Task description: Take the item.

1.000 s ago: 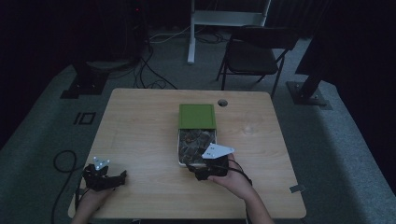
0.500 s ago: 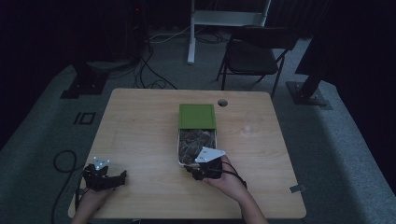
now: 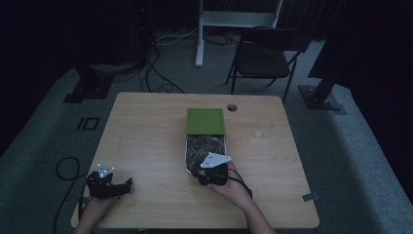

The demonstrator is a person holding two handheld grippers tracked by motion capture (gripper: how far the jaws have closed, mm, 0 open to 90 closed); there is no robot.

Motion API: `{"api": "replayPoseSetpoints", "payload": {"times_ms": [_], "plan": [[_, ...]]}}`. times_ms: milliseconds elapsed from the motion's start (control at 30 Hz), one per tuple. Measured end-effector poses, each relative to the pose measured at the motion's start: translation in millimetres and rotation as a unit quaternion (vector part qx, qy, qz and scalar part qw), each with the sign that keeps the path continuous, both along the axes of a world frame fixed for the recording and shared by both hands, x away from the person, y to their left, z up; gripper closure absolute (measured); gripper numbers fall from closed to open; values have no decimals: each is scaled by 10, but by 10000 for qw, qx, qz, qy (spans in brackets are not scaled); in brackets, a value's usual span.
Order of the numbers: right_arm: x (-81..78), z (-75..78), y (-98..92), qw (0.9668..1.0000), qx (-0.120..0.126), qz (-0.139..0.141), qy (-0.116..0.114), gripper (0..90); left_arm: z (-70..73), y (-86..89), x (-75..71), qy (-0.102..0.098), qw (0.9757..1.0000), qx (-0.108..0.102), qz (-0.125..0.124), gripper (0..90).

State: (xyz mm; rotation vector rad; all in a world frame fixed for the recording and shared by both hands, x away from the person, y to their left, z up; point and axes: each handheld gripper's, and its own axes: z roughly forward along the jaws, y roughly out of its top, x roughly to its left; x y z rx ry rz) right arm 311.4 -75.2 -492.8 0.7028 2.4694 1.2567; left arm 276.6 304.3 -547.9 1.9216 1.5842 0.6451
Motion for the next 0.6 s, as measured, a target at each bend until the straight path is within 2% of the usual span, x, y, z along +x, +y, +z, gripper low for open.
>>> {"api": "replayPoseSetpoints", "payload": {"times_ms": [467,533,600], "plan": [[64,-45,91,9997,-204,-139,-57,703,0,-1,0,-4,10000,-5,4,5],[56,-46,99,9995,-254,-142,-138,769,-1,-1,0,-4,10000,-5,4,5],[49,-43,107,9993,-304,-178,-158,788,0,-1,0,-4,10000,-5,4,5]]}}
